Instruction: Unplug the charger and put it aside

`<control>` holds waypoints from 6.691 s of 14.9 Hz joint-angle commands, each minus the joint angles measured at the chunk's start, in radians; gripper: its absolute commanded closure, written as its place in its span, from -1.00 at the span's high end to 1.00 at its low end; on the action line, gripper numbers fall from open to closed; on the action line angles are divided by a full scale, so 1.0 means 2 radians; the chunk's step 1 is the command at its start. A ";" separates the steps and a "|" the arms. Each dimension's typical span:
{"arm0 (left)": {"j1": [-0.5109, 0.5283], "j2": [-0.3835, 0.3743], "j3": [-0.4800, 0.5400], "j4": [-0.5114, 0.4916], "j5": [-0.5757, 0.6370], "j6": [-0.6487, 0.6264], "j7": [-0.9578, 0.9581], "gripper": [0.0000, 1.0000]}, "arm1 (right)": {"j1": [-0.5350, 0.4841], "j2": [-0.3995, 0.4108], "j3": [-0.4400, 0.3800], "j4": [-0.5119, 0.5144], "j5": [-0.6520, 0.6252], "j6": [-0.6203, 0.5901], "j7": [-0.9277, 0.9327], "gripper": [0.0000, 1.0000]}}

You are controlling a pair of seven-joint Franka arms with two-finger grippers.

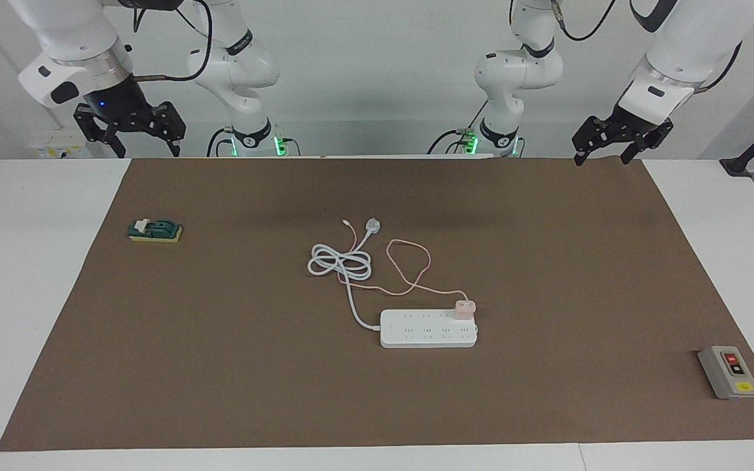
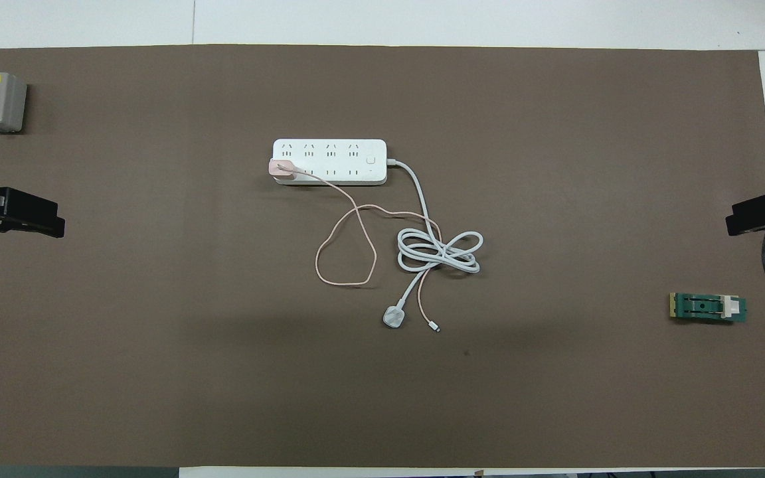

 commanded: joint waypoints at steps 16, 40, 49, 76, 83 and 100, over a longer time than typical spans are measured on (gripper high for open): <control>-0.081 0.032 0.003 -0.017 -0.006 0.073 -0.423 1.00 | 0.062 0.019 0.009 -0.044 0.073 0.056 0.325 1.00; -0.198 0.362 0.050 0.208 0.007 0.181 -0.935 1.00 | 0.190 0.398 0.011 0.100 0.436 0.358 0.777 1.00; -0.210 0.326 0.050 0.115 0.025 0.225 -0.970 1.00 | 0.172 0.460 0.021 0.158 0.558 0.344 0.676 1.00; -0.213 0.313 0.049 0.058 0.034 0.288 -0.950 1.00 | 0.180 0.498 0.025 0.163 0.544 0.371 0.625 1.00; -0.213 0.309 0.049 0.054 0.037 0.289 -0.947 1.00 | 0.180 0.503 0.025 0.177 0.533 0.372 0.625 1.00; -0.213 0.309 0.049 0.054 0.037 0.290 -0.944 1.00 | 0.198 0.510 0.026 0.167 0.525 0.412 0.616 0.28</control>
